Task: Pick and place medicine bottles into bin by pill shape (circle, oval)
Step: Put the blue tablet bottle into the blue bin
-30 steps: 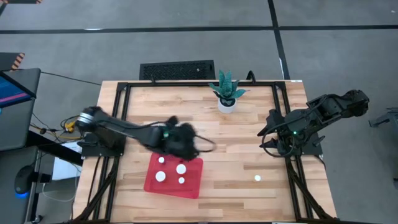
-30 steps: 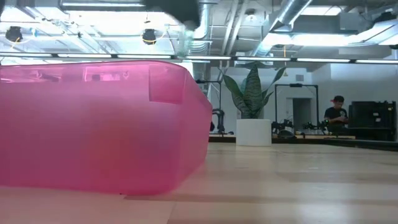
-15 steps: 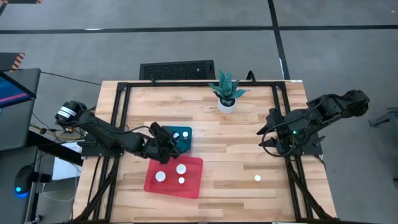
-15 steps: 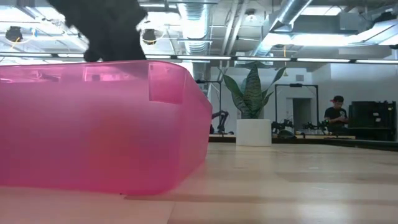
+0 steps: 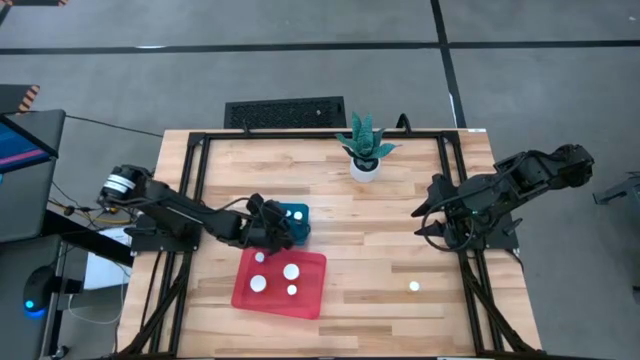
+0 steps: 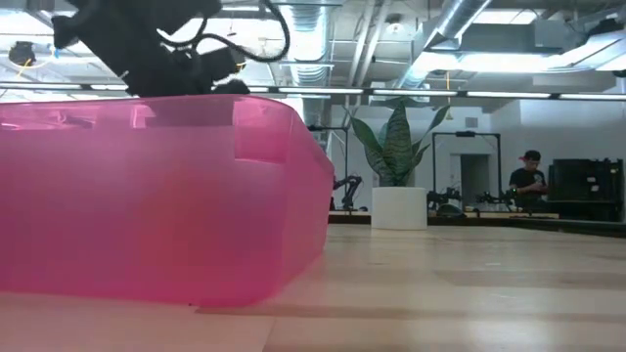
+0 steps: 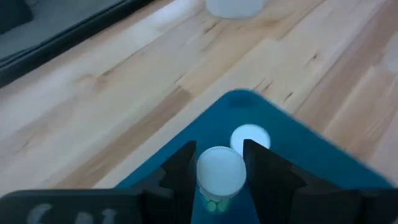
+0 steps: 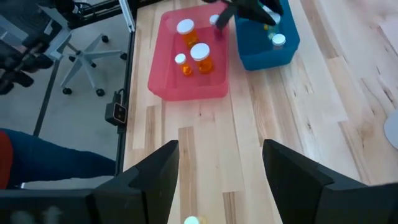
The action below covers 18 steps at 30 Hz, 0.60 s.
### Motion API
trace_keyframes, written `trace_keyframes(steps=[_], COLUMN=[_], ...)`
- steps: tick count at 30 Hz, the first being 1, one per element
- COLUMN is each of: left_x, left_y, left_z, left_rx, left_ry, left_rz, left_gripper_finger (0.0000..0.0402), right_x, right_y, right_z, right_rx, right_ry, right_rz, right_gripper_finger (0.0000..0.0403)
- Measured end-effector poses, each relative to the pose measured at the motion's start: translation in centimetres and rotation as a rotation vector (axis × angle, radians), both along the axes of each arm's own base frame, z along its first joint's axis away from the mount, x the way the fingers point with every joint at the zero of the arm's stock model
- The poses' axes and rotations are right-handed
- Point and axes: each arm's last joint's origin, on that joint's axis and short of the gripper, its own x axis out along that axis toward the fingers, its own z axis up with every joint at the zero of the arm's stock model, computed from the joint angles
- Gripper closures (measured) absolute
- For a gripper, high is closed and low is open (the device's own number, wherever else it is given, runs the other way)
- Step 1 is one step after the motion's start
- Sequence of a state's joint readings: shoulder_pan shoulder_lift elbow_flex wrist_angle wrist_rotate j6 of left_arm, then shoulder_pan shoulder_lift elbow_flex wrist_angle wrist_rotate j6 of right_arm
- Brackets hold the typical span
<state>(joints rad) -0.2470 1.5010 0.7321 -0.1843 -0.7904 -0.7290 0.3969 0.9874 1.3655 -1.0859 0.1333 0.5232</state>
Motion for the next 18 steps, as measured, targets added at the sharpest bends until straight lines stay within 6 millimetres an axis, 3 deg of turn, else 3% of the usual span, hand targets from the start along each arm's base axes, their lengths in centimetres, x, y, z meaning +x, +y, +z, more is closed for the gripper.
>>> trace_keyframes(steps=[7, 18], left_x=[0.7, 0.7], left_y=[0.6, 0.6], left_z=[-2.1, -2.2], left_rx=[-0.009, -0.010], left_ry=[0.062, 0.054], left_rz=[0.020, 0.046], left_gripper_finger=[0.0287, 0.0287], right_x=[0.1, 0.1], right_y=[0.0, 0.0], right_z=[0.1, 0.1], right_rx=[0.007, 0.015], right_ry=[-0.009, -0.014], right_rz=[-0.003, -0.006], right_gripper_finger=[0.0163, 0.0163])
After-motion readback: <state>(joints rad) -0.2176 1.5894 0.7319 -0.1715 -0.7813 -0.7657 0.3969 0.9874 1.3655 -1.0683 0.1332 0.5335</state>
